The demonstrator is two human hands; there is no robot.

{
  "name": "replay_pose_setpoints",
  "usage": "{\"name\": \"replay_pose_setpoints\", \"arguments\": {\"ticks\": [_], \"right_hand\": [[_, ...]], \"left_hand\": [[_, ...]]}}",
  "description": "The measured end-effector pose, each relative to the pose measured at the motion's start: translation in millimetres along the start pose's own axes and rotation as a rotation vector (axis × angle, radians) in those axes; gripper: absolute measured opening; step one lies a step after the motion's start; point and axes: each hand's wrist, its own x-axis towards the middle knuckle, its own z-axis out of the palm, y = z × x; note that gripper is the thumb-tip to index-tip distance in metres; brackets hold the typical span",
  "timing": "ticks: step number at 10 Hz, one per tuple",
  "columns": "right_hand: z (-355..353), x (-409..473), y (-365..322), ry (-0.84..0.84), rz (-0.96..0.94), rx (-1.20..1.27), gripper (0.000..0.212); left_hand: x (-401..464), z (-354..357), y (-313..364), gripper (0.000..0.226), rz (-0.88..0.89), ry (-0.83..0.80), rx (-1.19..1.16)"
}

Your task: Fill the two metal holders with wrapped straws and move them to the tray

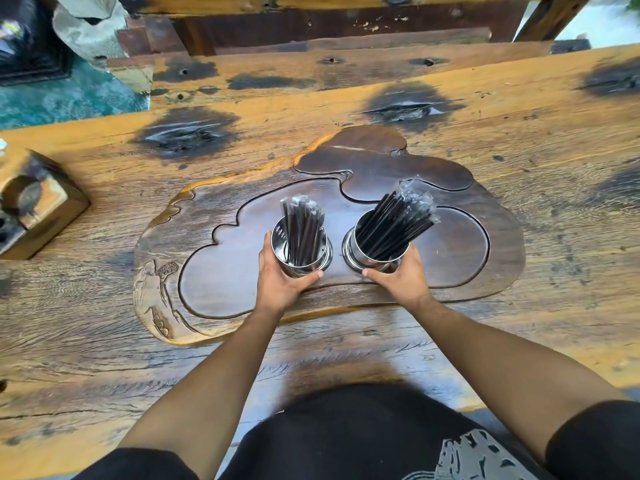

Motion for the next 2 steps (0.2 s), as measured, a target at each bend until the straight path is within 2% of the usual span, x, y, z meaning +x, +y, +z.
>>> {"name": "replay_pose_setpoints", "arguments": {"ticks": [2], "right_hand": [[-4,-18,13,-0.010,0.046,-0.118,0.069]], "left_hand": [[-22,-3,-16,0.118,-0.104,-0.060,-0.010]]}}
